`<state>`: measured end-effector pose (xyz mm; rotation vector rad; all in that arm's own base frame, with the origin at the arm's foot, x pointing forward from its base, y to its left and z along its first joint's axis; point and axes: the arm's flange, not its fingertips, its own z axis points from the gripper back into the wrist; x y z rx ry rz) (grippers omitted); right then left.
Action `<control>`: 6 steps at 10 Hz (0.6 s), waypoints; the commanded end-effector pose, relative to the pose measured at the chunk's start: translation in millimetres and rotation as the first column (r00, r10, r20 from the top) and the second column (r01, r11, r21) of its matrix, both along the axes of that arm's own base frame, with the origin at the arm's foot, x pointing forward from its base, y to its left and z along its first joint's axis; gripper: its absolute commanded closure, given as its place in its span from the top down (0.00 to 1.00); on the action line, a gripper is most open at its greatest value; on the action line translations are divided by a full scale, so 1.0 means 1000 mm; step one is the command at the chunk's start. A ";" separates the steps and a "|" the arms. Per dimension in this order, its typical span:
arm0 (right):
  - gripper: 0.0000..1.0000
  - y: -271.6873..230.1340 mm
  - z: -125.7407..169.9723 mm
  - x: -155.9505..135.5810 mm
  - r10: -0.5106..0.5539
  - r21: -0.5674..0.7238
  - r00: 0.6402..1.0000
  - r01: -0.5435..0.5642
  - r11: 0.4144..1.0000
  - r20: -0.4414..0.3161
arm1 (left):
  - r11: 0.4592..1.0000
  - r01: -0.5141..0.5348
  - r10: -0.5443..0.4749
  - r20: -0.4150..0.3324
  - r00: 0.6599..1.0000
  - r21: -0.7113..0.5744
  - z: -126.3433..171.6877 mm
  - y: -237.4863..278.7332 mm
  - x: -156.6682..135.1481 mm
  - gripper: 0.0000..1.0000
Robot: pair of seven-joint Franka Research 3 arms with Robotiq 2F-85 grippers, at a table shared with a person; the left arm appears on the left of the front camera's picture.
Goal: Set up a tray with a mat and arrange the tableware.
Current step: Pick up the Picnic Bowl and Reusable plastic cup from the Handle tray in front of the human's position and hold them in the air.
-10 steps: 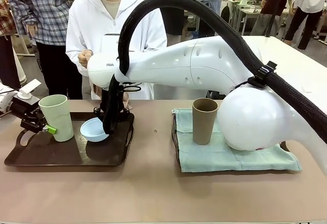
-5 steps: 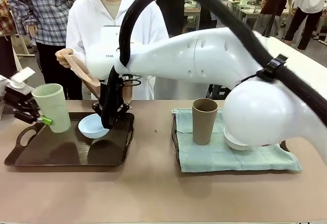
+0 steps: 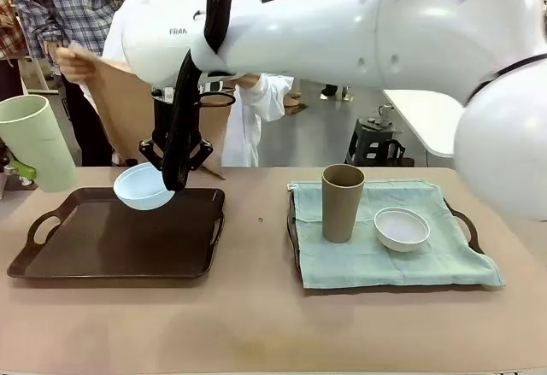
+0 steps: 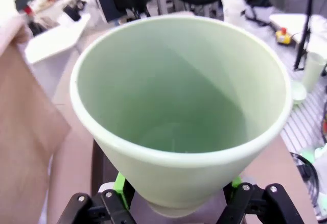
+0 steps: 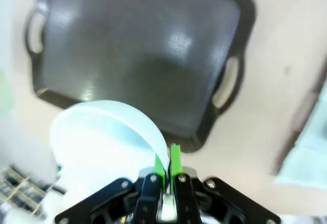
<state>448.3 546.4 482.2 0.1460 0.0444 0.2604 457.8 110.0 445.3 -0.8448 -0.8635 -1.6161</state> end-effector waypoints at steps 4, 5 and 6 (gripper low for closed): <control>0.00 -0.018 0.030 -0.046 -0.058 0.018 0.997 0.057 0.998 0.059 | 0.997 -0.043 0.041 0.036 0.999 0.058 0.042 -0.010 -0.034 0.00; 0.00 -0.022 0.024 -0.040 -0.050 0.029 0.998 0.049 0.998 0.046 | 0.997 -0.061 0.060 0.035 0.998 0.039 0.045 -0.009 -0.034 0.00; 0.00 -0.011 0.038 -0.042 -0.029 0.004 0.999 0.029 1.000 0.042 | 0.999 -0.002 0.000 0.038 0.999 0.049 0.038 -0.007 -0.031 0.00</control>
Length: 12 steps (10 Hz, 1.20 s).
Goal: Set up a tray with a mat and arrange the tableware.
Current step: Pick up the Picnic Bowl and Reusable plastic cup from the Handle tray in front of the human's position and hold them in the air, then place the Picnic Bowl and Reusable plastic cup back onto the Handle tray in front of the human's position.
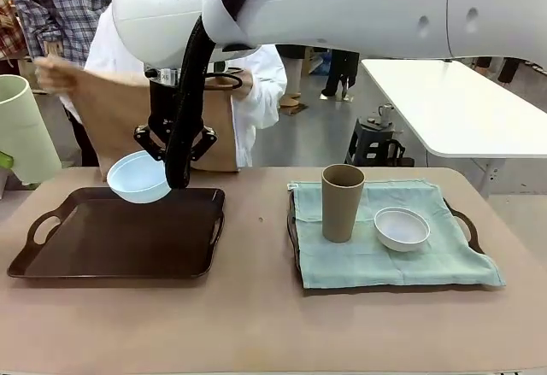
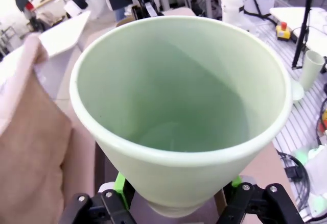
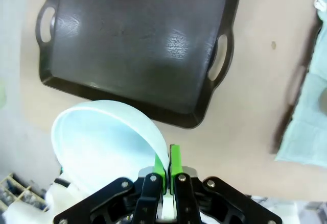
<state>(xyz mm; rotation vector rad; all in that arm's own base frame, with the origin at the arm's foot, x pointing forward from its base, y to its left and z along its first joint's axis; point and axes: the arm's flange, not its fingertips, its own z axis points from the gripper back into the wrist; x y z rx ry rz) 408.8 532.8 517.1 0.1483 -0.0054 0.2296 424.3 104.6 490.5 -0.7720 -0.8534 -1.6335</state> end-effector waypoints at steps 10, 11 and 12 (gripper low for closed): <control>0.00 0.002 0.003 -0.002 0.005 -0.005 1.000 -0.006 1.000 -0.004 | 1.000 0.019 -0.019 -0.001 1.000 0.001 -0.007 -0.002 0.003 0.00; 0.00 0.002 0.003 -0.002 0.005 -0.005 1.000 -0.006 1.000 -0.004 | 1.000 0.019 -0.019 -0.001 1.000 0.001 -0.007 -0.002 0.003 0.00; 0.00 0.002 0.003 -0.002 0.005 -0.005 1.000 -0.006 1.000 -0.004 | 1.000 0.019 -0.019 -0.001 1.000 0.001 -0.007 -0.002 0.003 0.00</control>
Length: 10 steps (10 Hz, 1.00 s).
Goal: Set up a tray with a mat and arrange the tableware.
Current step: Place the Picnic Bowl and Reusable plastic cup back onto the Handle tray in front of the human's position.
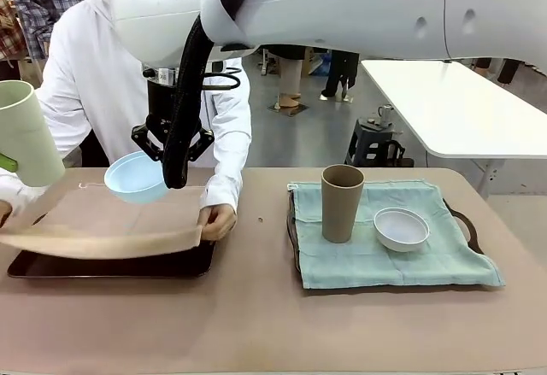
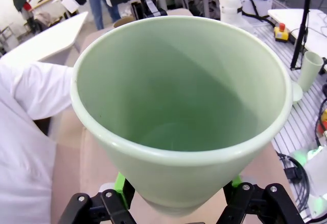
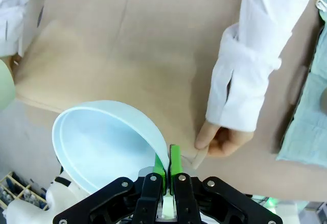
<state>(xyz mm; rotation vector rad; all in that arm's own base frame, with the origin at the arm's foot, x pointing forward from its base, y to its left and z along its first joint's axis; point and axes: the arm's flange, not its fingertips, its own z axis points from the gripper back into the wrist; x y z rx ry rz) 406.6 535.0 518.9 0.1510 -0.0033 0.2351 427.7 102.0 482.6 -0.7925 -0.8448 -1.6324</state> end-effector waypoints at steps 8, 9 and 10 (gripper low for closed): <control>0.00 0.000 0.002 0.000 0.000 -0.007 1.000 0.000 1.000 -0.002 | 1.000 0.010 -0.010 0.015 1.000 0.007 0.001 0.001 -0.001 0.00; 0.00 0.000 0.002 0.000 0.000 -0.007 1.000 0.000 1.000 -0.002 | 1.000 0.010 -0.010 0.015 1.000 0.007 0.001 0.001 -0.001 0.00; 0.00 0.000 0.002 0.000 0.000 -0.007 1.000 0.000 1.000 -0.002 | 1.000 0.010 -0.010 0.015 1.000 0.007 0.001 0.001 -0.001 0.00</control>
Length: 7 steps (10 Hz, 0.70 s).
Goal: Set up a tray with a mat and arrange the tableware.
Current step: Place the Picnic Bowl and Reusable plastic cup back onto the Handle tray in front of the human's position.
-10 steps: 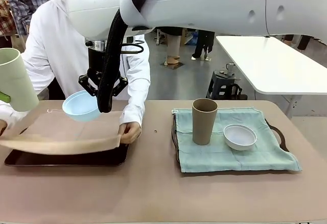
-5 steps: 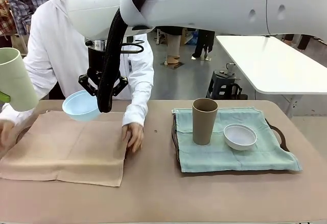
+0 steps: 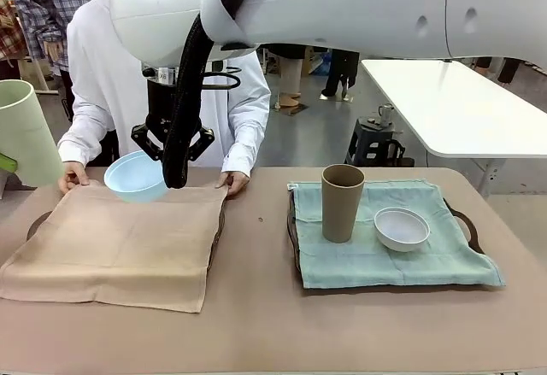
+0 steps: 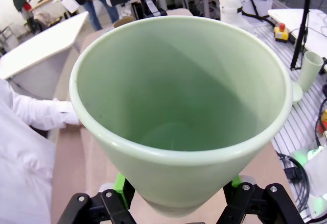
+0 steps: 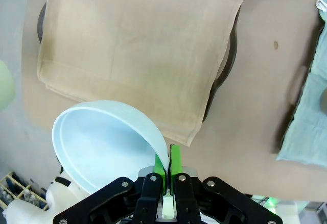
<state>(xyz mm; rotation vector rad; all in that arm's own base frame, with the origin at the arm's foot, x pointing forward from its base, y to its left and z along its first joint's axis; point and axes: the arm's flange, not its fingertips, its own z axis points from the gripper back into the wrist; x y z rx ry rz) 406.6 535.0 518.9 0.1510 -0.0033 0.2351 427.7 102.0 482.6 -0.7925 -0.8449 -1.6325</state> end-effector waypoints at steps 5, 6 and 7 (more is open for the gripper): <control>0.00 0.000 0.002 0.000 0.000 -0.007 1.000 0.000 1.000 -0.002 | 1.000 0.009 -0.010 0.015 1.000 0.007 0.001 0.001 -0.001 0.00; 0.00 0.000 0.002 0.000 0.000 -0.007 1.000 0.000 1.000 -0.002 | 1.000 0.009 -0.010 0.015 1.000 0.007 0.001 0.001 -0.001 0.00; 0.00 0.000 0.002 0.000 0.000 -0.007 1.000 0.000 1.000 -0.002 | 1.000 0.009 -0.010 0.015 1.000 0.007 0.001 0.001 -0.001 0.00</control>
